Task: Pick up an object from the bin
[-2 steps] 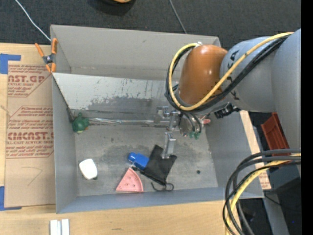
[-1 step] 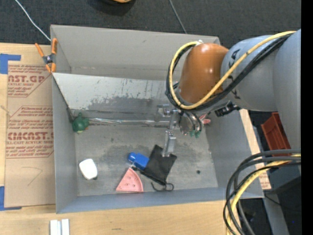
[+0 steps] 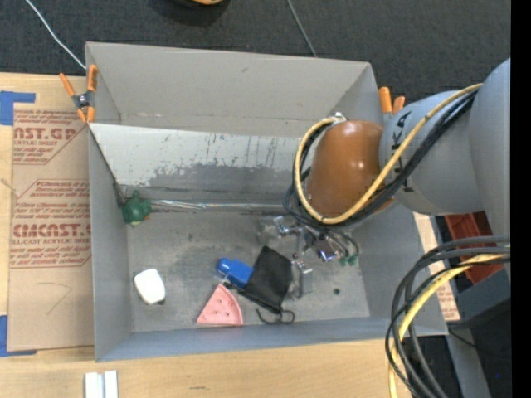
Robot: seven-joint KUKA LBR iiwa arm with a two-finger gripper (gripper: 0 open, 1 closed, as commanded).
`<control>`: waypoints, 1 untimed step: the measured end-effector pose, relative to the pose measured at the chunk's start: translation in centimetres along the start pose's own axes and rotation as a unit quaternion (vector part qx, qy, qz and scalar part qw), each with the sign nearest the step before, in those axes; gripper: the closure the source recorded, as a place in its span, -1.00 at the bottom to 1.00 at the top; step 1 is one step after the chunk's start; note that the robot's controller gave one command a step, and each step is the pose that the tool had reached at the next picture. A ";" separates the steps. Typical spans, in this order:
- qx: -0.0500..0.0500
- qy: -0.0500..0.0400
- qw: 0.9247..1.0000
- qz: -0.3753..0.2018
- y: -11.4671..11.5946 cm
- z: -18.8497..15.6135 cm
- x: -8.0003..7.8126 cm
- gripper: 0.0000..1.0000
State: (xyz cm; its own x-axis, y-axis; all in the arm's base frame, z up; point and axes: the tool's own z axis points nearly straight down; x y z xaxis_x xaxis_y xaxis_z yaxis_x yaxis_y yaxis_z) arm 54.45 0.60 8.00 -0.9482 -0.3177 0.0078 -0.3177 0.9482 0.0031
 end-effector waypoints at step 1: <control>0.000 -0.004 0.999 0.051 -0.1 -0.3 0.0 -1.00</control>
Offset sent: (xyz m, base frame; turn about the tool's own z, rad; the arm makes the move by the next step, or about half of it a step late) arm -0.0468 0.0240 -0.0100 0.1159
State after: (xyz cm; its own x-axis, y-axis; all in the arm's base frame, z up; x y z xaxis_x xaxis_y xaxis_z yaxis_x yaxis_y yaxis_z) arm 54.48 0.49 8.27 -0.9754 -0.2204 -0.0008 -0.2204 0.9754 0.0028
